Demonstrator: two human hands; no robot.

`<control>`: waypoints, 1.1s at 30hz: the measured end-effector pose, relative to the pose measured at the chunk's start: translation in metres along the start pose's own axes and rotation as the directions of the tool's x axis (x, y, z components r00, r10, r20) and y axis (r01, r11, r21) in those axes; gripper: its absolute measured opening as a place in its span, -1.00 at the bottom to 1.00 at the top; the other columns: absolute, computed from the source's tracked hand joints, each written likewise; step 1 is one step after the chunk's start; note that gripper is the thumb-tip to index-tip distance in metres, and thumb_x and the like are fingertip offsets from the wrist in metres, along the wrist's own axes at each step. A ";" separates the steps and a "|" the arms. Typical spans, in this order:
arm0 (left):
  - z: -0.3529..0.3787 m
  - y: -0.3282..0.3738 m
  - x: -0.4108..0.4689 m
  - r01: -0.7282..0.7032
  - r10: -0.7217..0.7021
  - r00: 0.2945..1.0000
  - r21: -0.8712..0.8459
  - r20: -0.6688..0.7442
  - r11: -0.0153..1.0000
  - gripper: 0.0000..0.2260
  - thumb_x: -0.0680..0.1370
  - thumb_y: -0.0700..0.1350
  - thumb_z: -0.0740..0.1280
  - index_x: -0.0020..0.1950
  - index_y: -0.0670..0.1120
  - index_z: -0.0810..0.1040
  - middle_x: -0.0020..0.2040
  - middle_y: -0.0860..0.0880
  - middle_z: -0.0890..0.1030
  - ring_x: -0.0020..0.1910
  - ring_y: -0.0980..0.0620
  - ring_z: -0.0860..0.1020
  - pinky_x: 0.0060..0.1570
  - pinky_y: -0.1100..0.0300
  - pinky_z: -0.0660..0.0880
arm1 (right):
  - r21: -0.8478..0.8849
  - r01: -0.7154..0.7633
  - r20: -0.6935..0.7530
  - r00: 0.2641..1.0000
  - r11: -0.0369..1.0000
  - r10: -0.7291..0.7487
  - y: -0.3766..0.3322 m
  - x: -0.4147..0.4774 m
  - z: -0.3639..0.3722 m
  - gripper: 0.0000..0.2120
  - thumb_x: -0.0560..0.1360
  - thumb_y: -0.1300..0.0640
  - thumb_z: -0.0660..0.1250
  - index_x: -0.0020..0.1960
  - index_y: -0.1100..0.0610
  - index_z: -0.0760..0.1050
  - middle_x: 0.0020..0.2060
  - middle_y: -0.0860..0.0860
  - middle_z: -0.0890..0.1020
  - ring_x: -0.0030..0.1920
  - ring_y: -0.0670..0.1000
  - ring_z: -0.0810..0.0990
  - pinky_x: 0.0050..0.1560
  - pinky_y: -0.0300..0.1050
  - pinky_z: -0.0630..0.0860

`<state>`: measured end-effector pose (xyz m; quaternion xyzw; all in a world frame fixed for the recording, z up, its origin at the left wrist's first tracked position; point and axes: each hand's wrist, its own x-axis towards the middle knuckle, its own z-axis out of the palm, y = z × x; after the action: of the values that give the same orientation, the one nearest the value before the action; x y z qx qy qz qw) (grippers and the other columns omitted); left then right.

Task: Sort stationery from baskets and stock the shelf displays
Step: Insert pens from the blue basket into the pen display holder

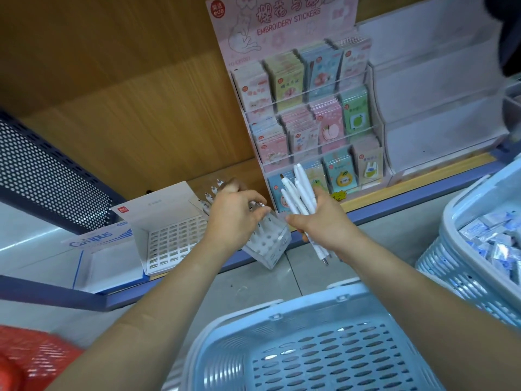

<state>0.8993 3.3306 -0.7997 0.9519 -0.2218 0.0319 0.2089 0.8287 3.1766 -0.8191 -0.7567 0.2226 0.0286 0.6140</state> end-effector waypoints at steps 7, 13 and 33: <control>0.004 0.003 0.009 -0.119 0.106 0.991 0.166 0.087 0.979 -0.79 0.48 0.05 0.44 0.04 -0.01 0.67 -0.18 0.04 0.30 -0.11 0.07 0.31 -0.21 0.17 0.25 | -0.345 0.094 -0.047 0.992 0.934 -0.117 -0.002 -0.003 0.004 -0.53 0.45 0.05 0.47 0.23 0.05 0.28 -0.05 0.01 0.52 -0.11 0.09 0.58 -0.12 0.00 0.58; -0.010 0.009 0.012 -0.041 0.033 0.992 0.056 0.124 0.998 -0.78 0.52 -0.03 0.42 0.16 0.01 0.63 -0.01 0.08 0.53 -0.04 0.12 0.46 -0.10 0.22 0.37 | -0.477 0.129 -0.068 0.981 0.870 -0.182 -0.005 -0.007 0.006 -0.65 0.47 0.01 0.44 0.20 0.09 0.49 -0.08 0.05 0.59 -0.09 0.10 0.58 -0.12 -0.03 0.57; -0.005 0.044 0.001 0.344 -0.211 0.939 -0.778 0.272 0.526 -0.80 0.66 -0.05 0.19 0.08 -0.19 0.43 -0.23 -0.13 0.66 -0.33 -0.02 0.67 -0.35 0.22 0.60 | -0.229 0.102 0.048 0.994 0.968 -0.093 -0.003 -0.003 0.000 -0.72 0.34 0.23 0.43 0.03 0.08 0.50 -0.22 0.02 0.60 -0.25 0.09 0.63 -0.16 0.08 0.64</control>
<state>0.8812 3.2969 -0.7779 0.7701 -0.0709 -0.1763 0.6089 0.8272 3.1782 -0.8153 -0.8325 0.1687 0.0382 0.5264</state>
